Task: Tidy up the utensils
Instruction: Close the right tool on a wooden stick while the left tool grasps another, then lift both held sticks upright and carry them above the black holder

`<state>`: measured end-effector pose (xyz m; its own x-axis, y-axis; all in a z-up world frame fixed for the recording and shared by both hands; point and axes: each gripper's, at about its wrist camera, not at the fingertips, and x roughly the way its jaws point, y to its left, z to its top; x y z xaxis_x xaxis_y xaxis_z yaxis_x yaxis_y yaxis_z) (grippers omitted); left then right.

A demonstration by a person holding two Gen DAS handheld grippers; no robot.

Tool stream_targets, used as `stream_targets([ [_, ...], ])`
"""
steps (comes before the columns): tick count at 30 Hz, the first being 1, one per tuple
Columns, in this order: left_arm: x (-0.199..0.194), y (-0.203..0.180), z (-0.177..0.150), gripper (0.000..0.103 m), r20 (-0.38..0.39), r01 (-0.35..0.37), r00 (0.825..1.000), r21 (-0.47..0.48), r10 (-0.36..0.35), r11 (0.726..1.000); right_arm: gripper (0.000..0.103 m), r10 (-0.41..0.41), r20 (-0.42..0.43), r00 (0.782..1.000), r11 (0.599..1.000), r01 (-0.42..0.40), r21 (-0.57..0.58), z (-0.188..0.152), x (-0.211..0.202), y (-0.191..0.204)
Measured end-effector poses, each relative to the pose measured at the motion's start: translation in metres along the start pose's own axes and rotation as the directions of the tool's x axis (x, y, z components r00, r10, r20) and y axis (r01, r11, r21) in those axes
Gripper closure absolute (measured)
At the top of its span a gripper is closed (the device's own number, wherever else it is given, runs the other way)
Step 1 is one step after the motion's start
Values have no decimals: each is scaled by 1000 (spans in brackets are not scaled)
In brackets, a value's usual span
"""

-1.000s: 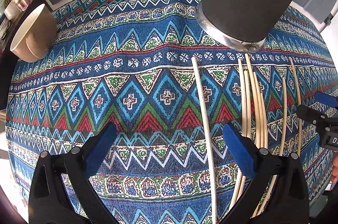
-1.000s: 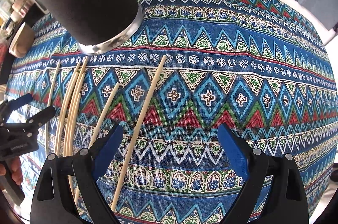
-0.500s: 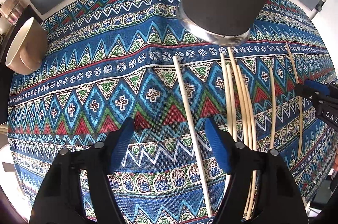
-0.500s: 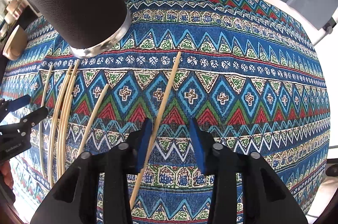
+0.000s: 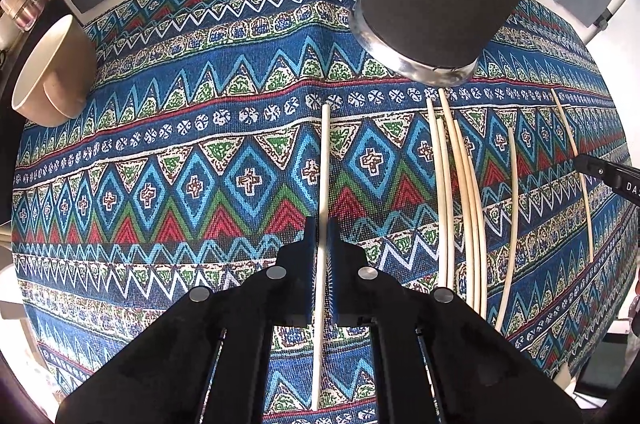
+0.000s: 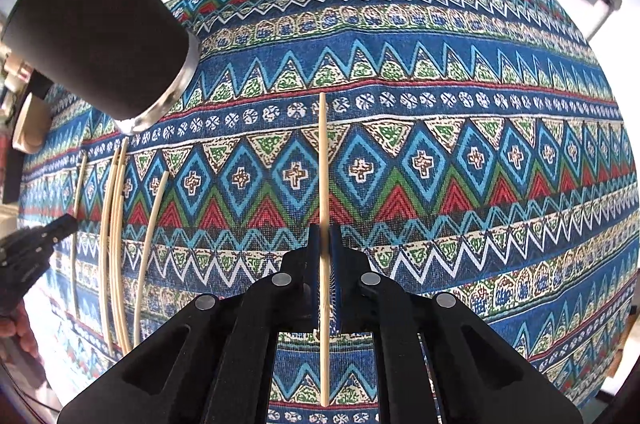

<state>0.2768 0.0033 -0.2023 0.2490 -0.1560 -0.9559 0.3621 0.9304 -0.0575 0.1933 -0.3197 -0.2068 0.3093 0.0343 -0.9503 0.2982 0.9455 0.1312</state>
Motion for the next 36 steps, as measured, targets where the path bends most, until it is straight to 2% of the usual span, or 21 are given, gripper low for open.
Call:
stream_targets([
  [4,-14,17,4,98,-1,38,999,-41,-38,998,98,34,20,999,998,-35,43,2,-15,-25],
  [5,-18,20,5,103,4,35,999,-43,-35,998,98,43,28,999,998,-44,48,3,-19,-27],
  [13,-59,39,8,103,43,5,999,-73,-1,997,98,99,94,991,994,-102,28,14,-62,-40],
  [18,-62,28,0,103,10,43,999,-94,-42,995,98,121,85,989,992,-122,11,13,-64,-37],
  [22,-45,12,-3,103,-55,90,994,-120,-97,989,98,132,62,989,991,-133,10,9,-62,-34],
  [24,-39,8,-3,103,-76,93,992,-126,-103,988,98,132,54,990,991,-132,4,4,-62,-28],
  [27,-32,2,0,100,-103,93,989,-126,-106,988,98,129,47,991,992,-129,1,-3,-57,-20],
  [29,-27,-1,3,86,-124,75,988,-122,-91,990,98,128,44,991,992,-129,5,-5,-57,-21],
  [31,-21,-5,5,78,-156,68,984,-119,-86,991,98,131,36,991,991,-132,9,-7,-57,-25],
  [36,-4,-13,11,77,-207,19,978,-106,-41,994,98,137,36,990,990,-138,25,-11,-59,-36],
])
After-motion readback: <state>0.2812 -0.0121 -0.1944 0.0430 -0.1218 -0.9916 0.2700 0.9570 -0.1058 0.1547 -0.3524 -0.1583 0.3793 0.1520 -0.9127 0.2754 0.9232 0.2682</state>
